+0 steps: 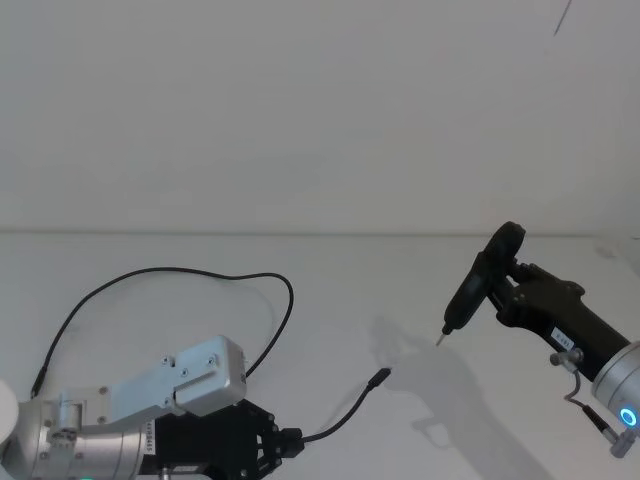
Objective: Pick up the data cable with the one hand.
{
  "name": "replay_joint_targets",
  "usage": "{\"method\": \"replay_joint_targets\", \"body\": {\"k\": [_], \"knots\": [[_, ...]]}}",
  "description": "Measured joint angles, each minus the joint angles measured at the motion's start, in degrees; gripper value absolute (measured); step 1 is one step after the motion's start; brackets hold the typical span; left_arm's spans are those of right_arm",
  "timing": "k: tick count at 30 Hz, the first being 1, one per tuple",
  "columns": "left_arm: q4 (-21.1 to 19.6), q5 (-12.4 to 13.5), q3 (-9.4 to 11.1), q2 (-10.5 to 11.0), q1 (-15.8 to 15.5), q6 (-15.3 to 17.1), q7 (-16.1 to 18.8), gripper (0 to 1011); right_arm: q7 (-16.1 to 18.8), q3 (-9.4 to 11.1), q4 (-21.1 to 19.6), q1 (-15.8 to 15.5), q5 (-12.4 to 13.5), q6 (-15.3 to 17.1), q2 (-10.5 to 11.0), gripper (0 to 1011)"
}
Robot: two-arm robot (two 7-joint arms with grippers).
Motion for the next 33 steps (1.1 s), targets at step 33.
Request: {"method": "replay_joint_targets", "body": {"k": [33], "knots": [[1.17, 1.27, 2.59, -1.37, -2.86, -3.66, -2.33, 42, 3.14, -1.65, 2.52, 1.43, 3.77, 1.1, 1.74, 279]]}}
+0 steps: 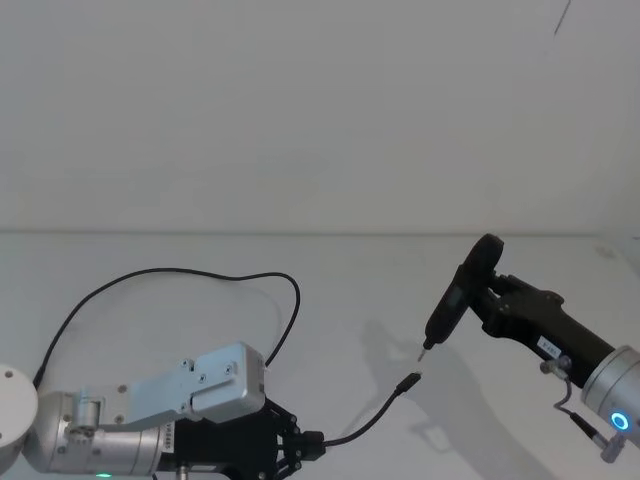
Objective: Pick up the data cable with the one hand.
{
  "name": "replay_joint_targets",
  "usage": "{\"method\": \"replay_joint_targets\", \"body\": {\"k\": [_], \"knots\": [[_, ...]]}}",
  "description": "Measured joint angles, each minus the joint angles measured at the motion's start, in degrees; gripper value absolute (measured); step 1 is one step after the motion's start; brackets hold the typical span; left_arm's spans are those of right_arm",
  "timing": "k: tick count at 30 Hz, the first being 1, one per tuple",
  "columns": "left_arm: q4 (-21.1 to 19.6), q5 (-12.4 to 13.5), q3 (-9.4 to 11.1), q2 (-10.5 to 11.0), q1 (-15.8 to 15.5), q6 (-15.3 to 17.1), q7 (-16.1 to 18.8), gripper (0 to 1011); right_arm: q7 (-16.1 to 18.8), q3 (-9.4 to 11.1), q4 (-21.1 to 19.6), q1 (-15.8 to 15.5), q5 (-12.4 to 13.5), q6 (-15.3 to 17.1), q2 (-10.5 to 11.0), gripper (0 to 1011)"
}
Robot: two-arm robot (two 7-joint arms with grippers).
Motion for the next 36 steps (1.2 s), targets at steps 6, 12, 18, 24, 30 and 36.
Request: {"method": "replay_joint_targets", "body": {"k": [6, 12, 18, 24, 30, 36], "knots": [[0.04, 0.04, 0.09, -0.04, -0.1, -0.09, -0.06, 42, -0.39, -0.25, 0.71, 0.56, -0.21, -0.36, 0.2, 279], [0.08, 0.08, 0.13, -0.07, -0.14, -0.17, -0.1, 42, -0.71, -0.46, 1.22, 1.06, -0.17, -0.22, 0.47, 279], [0.1, 0.09, 0.17, -0.1, -0.17, -0.22, -0.14, 42, -0.82, -0.7, 1.41, 1.48, 0.21, 0.56, 1.02, 279], [0.1, 0.09, 0.21, -0.12, -0.19, -0.26, -0.15, 43, -0.82, -0.91, 1.37, 1.72, 0.63, 1.39, 1.81, 279], [0.1, 0.09, 0.21, -0.12, -0.22, -0.27, -0.15, 42, -0.67, -1.04, 1.07, 1.82, 1.08, 2.14, 2.61, 279], [0.09, 0.08, 0.21, -0.12, -0.22, -0.27, -0.15, 42, -0.54, -1.16, 0.83, 1.88, 1.44, 2.57, 3.18, 279]]}}
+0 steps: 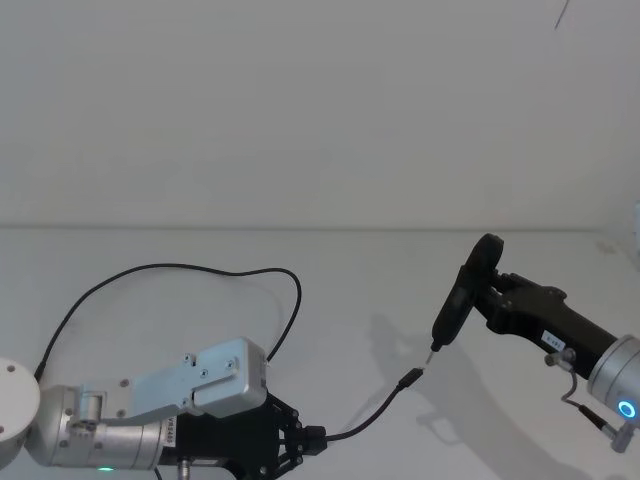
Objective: Pick up the data cable with the one hand.
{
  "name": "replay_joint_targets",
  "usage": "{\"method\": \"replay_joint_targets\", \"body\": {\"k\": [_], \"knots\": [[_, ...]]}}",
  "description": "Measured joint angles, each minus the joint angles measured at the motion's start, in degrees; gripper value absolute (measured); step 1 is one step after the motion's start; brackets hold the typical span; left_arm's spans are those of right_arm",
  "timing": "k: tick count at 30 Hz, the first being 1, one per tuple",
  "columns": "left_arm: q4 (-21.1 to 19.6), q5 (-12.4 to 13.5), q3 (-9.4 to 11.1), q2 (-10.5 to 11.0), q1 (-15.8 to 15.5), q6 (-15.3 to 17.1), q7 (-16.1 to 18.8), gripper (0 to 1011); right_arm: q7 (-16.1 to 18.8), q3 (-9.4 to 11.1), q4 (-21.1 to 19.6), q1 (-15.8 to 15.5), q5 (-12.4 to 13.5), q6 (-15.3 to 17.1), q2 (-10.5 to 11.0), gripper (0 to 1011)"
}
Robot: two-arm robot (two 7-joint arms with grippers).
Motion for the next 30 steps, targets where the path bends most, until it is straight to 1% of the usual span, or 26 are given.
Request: {"method": "replay_joint_targets", "body": {"k": [30], "knots": [[0.0, 0.0, -0.01, 0.0, 0.0, 0.01, 0.01, 42, 2.2, -1.25, -0.4, 0.21, 1.76, -0.36, 2.74, 279]]}}
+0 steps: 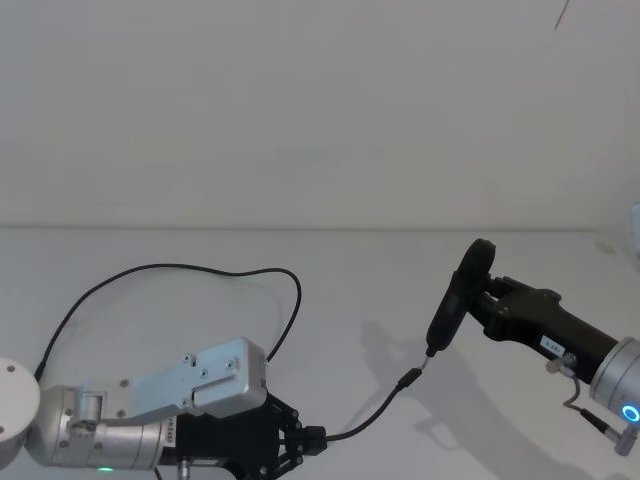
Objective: Pick up the data cable with the one hand.
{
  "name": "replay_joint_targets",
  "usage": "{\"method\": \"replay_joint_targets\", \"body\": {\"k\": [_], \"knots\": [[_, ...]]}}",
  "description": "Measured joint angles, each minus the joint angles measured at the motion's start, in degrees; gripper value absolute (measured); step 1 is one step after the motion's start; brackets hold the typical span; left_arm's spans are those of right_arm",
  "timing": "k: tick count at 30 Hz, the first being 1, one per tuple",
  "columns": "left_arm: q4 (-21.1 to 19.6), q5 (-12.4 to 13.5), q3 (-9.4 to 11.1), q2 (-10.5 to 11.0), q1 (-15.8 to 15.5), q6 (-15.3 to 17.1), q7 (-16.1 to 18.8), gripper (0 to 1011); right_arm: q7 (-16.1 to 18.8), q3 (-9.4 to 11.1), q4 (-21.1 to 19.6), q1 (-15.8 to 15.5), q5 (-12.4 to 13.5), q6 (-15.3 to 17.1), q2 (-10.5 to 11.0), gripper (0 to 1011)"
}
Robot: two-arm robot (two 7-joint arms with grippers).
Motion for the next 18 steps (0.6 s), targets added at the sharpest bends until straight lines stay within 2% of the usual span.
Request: {"method": "replay_joint_targets", "body": {"k": [18], "knots": [[0.0, 0.0, 0.0, 0.0, 0.0, 0.0, 0.0, 42, 0.54, -0.57, -0.06, 0.08, 0.2, -0.82, 0.84, 279]]}}
